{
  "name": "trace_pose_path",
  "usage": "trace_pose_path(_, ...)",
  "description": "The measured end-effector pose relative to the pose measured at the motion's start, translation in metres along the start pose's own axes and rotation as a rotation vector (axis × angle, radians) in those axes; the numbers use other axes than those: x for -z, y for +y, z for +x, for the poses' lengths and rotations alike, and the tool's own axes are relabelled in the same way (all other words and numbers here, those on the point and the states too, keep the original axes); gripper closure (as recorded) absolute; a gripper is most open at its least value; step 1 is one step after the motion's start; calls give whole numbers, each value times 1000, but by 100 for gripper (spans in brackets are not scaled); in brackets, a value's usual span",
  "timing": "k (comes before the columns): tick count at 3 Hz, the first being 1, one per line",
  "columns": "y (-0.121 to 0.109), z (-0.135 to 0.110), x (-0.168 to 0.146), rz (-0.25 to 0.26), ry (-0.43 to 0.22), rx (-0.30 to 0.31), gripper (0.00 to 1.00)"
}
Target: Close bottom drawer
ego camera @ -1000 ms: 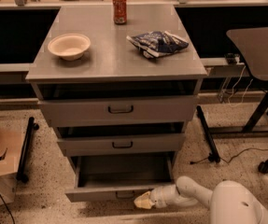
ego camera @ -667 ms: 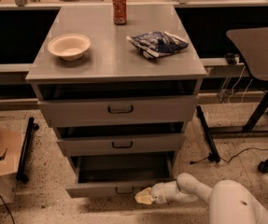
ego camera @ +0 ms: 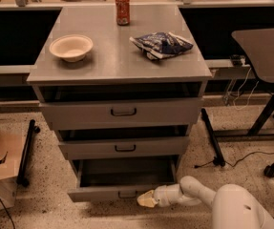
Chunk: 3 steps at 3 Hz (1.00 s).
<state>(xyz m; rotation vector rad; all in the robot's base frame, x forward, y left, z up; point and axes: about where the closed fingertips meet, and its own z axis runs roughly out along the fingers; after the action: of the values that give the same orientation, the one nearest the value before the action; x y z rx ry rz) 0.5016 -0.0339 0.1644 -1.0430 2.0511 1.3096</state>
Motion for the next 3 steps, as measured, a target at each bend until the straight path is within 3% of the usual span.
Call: trace_pose_path(3, -44, -16, -5, 83, -68, 53, 100)
